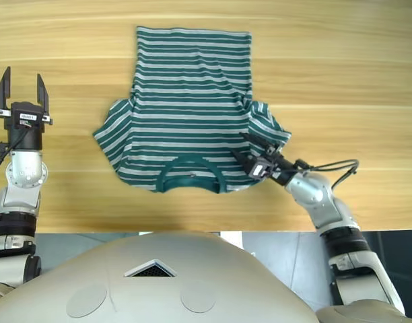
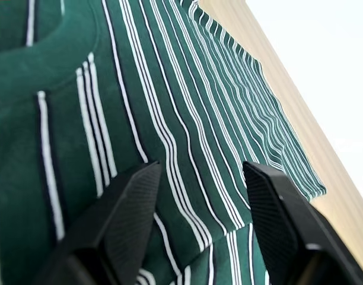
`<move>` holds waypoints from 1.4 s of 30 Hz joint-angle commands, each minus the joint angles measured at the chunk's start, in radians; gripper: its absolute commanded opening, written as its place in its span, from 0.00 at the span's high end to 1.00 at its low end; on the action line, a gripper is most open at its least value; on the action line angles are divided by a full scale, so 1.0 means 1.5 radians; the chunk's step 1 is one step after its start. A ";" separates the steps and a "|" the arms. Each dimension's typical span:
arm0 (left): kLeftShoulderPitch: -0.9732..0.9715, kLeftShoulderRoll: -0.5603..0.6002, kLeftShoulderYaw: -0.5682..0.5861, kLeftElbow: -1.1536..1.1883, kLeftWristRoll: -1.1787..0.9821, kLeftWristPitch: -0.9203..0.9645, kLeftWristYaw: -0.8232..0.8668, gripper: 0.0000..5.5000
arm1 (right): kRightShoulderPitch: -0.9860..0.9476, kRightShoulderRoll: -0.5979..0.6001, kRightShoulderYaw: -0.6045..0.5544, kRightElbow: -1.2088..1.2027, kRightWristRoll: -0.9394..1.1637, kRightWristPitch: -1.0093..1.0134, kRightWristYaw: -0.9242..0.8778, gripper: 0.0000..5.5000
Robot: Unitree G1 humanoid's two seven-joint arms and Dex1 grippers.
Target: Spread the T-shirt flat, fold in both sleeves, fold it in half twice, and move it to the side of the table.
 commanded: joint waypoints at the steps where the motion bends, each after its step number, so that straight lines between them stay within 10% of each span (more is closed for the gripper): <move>1: -0.012 -0.004 -0.001 0.004 0.010 0.002 -0.010 0.56 | -0.020 0.000 -0.006 0.025 -0.015 0.034 0.019 0.53; 9: 0.051 0.009 0.027 -0.066 0.006 -0.008 -0.035 0.56 | -0.081 0.028 -0.116 -0.092 0.185 -0.026 0.016 0.53; 20: 0.295 0.089 0.006 -0.236 0.086 0.036 -0.214 0.56 | -0.393 0.154 -0.024 0.212 0.050 -0.055 0.033 0.53; 42: 0.155 0.157 -0.141 -0.163 0.240 0.129 -0.323 0.56 | -0.473 0.166 -0.054 0.359 -0.031 -0.125 -0.122 0.53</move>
